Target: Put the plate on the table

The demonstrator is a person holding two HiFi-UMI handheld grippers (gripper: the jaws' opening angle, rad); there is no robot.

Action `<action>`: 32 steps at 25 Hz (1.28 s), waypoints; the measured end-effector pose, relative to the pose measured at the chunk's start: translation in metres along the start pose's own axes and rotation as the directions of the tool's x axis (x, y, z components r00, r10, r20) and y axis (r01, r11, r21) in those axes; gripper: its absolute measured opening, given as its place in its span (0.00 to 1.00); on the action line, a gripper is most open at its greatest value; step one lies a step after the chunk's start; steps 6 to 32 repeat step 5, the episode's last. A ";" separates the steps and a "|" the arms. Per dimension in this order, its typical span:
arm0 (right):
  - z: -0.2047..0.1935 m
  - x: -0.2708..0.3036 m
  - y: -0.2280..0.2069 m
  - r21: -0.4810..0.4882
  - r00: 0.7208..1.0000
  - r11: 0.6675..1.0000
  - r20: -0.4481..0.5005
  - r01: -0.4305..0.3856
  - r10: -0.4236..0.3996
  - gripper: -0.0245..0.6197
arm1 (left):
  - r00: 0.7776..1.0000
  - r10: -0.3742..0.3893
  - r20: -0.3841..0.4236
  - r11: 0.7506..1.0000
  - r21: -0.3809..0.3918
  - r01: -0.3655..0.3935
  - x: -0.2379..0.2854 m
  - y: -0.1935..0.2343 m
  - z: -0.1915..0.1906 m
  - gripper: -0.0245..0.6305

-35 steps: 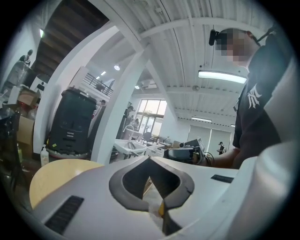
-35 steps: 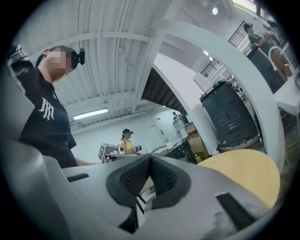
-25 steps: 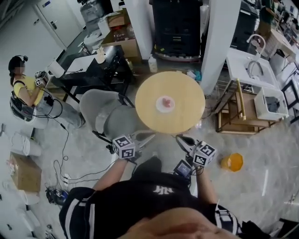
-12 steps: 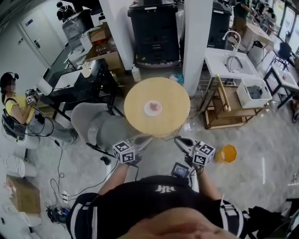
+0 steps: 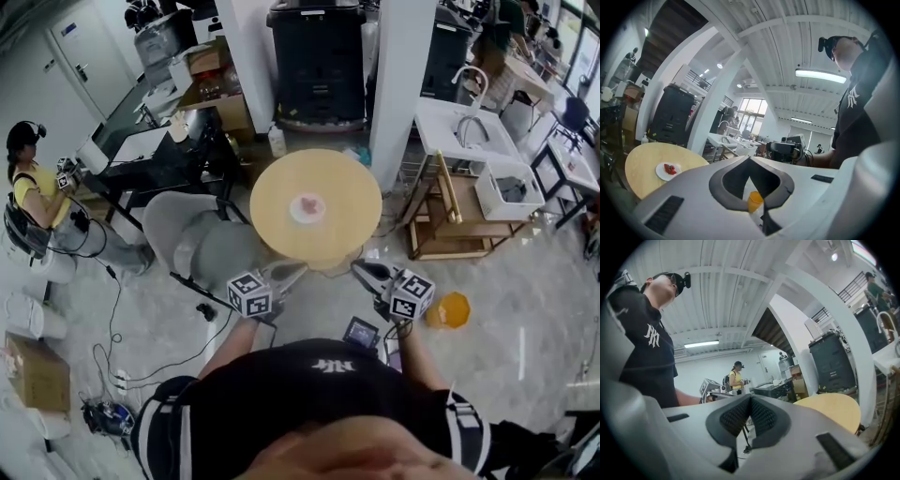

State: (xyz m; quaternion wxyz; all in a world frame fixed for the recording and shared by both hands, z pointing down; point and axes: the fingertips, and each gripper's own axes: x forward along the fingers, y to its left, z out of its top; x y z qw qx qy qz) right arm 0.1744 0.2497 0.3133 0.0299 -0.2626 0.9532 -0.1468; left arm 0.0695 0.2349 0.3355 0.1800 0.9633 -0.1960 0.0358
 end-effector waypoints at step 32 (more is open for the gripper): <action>0.001 -0.003 0.006 0.010 1.000 1.000 0.015 0.007 -0.007 0.04 | 0.999 -0.003 -0.033 1.000 -0.021 0.002 -0.006 -0.006 -0.010 0.05</action>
